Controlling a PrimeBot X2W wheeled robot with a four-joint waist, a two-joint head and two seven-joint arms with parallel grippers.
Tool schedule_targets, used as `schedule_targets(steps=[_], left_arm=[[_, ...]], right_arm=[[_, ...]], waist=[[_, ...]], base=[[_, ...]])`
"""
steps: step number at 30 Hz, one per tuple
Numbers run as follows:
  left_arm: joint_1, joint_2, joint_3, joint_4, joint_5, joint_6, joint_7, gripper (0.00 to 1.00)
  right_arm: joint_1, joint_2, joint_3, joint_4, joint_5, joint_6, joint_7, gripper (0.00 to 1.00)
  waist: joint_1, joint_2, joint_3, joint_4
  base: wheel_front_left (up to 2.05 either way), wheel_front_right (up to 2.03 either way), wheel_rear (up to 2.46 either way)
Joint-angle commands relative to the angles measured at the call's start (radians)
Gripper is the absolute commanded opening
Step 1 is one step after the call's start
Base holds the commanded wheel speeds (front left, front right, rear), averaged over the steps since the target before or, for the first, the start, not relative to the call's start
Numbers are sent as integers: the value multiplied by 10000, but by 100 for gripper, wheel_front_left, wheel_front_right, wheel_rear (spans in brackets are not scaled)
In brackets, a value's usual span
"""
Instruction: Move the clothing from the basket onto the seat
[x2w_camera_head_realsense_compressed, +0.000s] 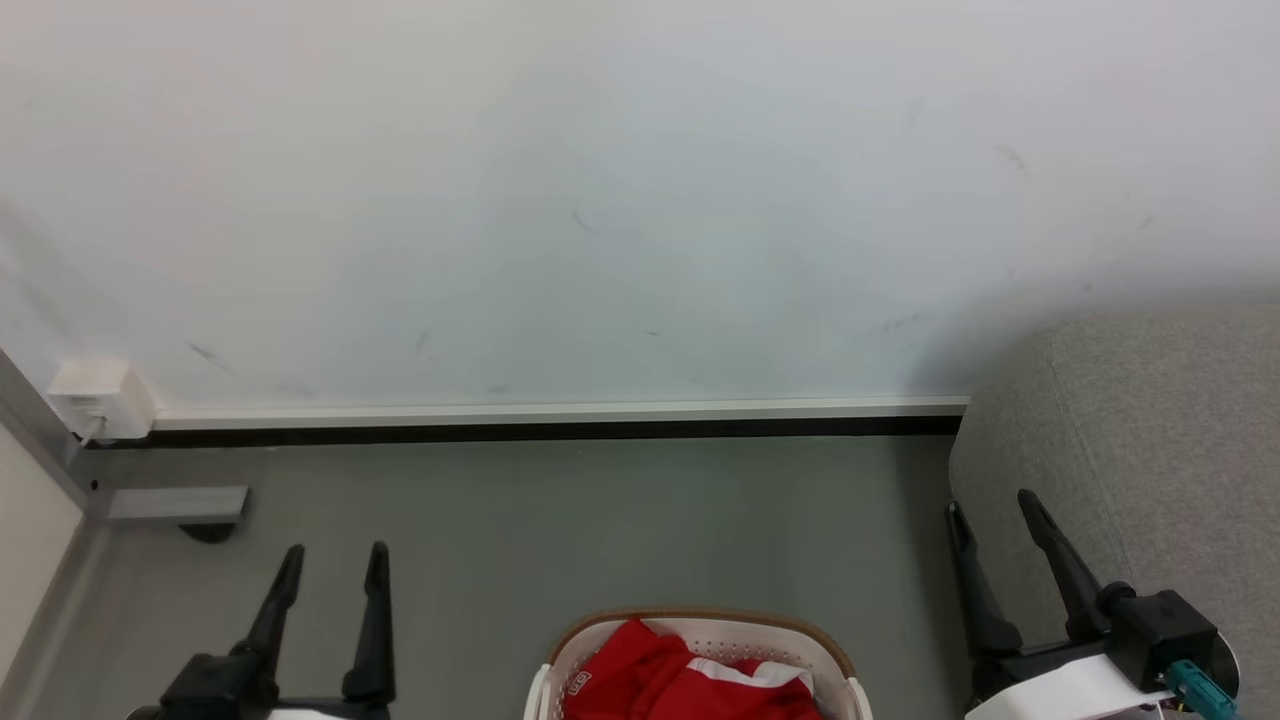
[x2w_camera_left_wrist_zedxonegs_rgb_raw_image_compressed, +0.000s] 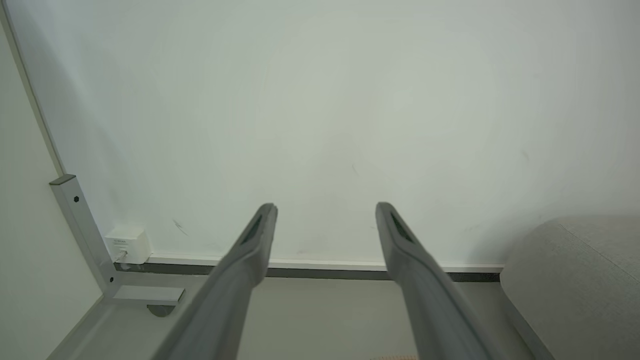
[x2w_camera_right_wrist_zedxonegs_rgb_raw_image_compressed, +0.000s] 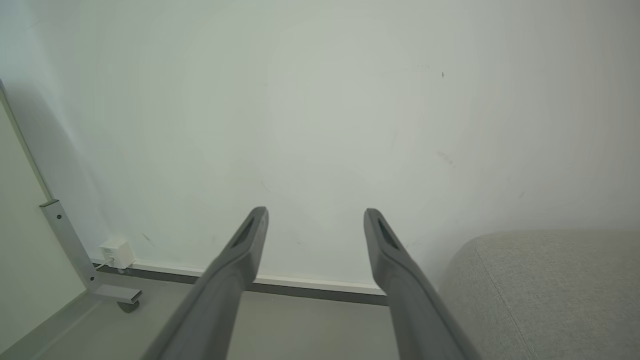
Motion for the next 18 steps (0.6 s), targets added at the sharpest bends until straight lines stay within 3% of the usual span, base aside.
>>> schedule_targets(steps=[1,14,18], left_arm=[[112,60,9,-58,237,-14,-126,100],[164,14,-40,-153,1229,35,-345,100],[140,-37,-22,-137,1056,-41,-329,100]], right_arm=[[-112,4,-7,24,-259,-18,-71,100],[-236,16,190,-34,-961,-21,-313,100],[-201,17,196,-101,-921,-21,-307,100]], waist=[[0,0,-9,7],[-1,0,-32,-89],[-1,0,-21,-147]], base=[[0,0,0],[0,0,0],[0,0,0]])
